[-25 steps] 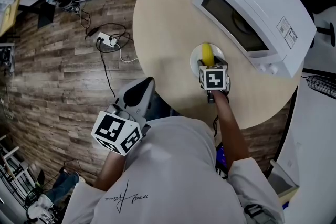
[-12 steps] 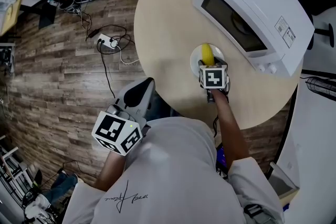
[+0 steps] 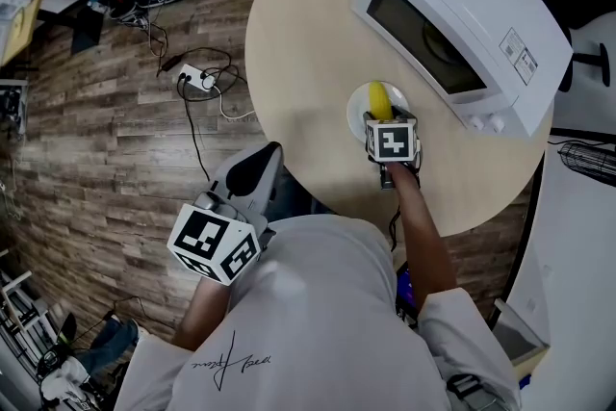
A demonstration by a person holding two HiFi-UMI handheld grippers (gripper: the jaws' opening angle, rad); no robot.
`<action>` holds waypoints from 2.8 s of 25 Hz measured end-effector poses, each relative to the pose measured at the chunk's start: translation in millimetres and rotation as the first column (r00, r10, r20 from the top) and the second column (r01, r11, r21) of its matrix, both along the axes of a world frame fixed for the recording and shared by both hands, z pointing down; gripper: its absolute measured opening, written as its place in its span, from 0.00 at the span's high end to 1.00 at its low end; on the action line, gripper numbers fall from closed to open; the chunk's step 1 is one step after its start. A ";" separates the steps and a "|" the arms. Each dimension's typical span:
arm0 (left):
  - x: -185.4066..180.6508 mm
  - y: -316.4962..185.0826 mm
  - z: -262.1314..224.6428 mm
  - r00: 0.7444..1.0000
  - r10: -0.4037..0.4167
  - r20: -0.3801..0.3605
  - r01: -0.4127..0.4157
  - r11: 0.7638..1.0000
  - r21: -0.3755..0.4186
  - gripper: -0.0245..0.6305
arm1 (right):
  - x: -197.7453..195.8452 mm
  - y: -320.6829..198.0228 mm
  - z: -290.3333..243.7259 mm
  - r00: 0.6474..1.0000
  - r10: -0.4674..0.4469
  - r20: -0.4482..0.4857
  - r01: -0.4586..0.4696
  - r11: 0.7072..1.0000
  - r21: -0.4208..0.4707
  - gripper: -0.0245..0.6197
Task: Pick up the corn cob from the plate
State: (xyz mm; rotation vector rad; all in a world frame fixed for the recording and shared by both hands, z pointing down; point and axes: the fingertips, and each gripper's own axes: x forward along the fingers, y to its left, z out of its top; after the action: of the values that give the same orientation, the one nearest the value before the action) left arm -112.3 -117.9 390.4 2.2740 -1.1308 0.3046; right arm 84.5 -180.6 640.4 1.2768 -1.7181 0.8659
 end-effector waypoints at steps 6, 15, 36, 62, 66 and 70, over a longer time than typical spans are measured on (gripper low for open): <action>1.5 2.2 -1.0 1.000 0.000 -0.003 0.000 1.000 0.006 0.98 | 0.8 1.3 -3.2 1.000 -0.002 0.006 0.002 1.000 0.001 0.54; 4.0 4.0 -4.1 1.000 0.001 -0.010 0.000 1.000 0.014 0.98 | 2.2 4.1 -4.5 1.000 -0.009 0.014 0.009 1.000 0.002 0.54; 11.4 14.8 -5.4 1.000 0.024 0.012 -0.025 0.999 0.030 0.98 | 6.6 11.3 -13.4 1.000 0.012 0.027 -0.012 1.000 0.002 0.54; 12.3 26.3 -8.9 0.999 0.035 -0.005 -0.035 0.999 0.039 0.98 | 10.2 24.7 -26.3 0.999 0.019 0.037 -0.019 1.000 0.018 0.55; 12.1 29.4 -9.8 0.999 0.035 -0.005 -0.035 0.999 0.041 0.98 | 9.6 27.4 -29.5 0.998 0.028 0.049 -0.029 0.999 0.023 0.55; 14.6 31.2 -10.6 0.999 0.038 -0.008 -0.037 0.998 0.044 0.98 | 11.6 27.9 -33.1 0.997 0.040 0.063 -0.042 0.999 0.032 0.55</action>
State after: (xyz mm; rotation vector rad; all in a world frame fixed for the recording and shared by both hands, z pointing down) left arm -97.7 -86.7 379.8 2.3349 -1.1019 0.2868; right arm 96.1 -152.7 607.2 1.3238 -1.7665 0.9135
